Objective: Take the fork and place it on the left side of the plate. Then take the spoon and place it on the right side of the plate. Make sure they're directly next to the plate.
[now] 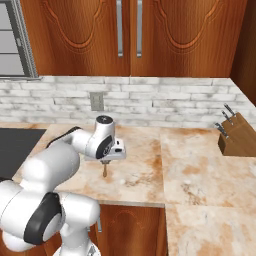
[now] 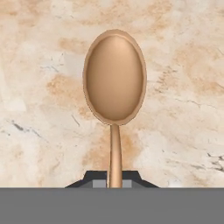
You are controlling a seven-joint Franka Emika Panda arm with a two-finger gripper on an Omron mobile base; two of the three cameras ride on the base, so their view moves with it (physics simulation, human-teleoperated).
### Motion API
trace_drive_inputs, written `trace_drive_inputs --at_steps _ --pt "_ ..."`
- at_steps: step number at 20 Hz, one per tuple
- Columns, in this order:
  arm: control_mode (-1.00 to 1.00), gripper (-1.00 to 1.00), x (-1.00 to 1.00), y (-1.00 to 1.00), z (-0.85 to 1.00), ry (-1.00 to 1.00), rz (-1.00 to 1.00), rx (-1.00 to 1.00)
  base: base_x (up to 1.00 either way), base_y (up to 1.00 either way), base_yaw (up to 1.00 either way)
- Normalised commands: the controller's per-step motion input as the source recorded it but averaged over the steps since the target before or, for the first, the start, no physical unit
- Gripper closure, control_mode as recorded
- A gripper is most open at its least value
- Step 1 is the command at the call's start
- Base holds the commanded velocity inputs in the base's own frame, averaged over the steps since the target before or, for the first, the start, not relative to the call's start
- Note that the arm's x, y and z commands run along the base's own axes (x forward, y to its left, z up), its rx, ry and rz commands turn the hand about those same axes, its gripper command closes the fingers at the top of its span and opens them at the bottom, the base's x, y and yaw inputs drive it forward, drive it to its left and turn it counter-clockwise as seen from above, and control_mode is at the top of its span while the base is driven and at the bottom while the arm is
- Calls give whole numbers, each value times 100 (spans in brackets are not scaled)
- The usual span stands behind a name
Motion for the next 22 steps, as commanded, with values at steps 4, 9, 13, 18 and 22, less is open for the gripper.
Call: trace_drive_inputs --at_steps 4,9,13,18,22 --pt "-100 100 -19 12 18 0 0 0 0 0 0" --pt "-100 100 -3 0 3 0 2 0 0 0 0" --pt "-100 100 0 0 0 0 0 0 0 0 0" --pt "100 100 0 0 0 0 0 0 0 0 0" --pt "100 100 0 0 0 0 0 0 -48 -9 -7"
